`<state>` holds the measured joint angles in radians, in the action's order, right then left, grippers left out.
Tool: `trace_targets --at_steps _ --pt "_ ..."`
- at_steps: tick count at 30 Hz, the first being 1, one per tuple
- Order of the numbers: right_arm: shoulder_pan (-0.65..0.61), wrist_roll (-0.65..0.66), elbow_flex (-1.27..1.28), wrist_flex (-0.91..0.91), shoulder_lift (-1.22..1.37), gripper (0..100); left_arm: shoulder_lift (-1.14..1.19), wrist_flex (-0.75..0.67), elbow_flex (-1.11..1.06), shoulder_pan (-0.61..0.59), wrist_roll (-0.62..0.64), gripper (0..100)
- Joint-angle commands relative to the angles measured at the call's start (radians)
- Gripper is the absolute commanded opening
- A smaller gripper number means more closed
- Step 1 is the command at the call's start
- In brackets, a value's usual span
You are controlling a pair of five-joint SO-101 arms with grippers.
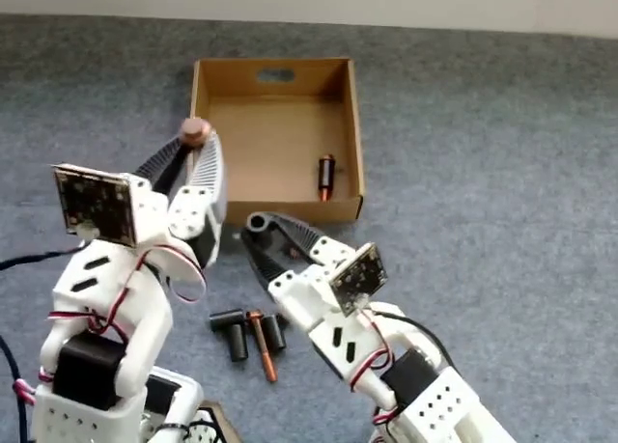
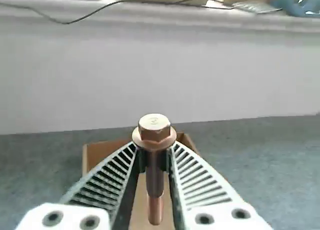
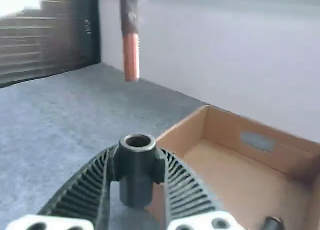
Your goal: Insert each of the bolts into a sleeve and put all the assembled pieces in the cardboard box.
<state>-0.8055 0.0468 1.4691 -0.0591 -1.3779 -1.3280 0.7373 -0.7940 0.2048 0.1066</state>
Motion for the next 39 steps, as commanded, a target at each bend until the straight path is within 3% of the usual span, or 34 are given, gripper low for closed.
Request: trace_targets --at_steps 1,13,24,32,39 --pt "0.053 -0.009 -0.015 0.025 -0.012 0.6 0.024 -0.072 0.007 0.074 0.008 1" --pt "0.054 -0.005 -0.012 0.025 -0.012 0.6 0.383 -0.091 0.15 0.139 0.008 1" --pt "0.056 -0.005 -0.007 0.025 -0.012 0.6 0.24 -0.089 0.143 0.139 0.008 1" --pt "0.056 -0.005 -0.007 0.025 -0.012 0.6 0.202 0.057 0.142 0.147 0.008 1" --pt "0.056 -0.006 -0.005 0.025 -0.007 0.6 0.194 0.068 0.143 0.147 0.008 1"
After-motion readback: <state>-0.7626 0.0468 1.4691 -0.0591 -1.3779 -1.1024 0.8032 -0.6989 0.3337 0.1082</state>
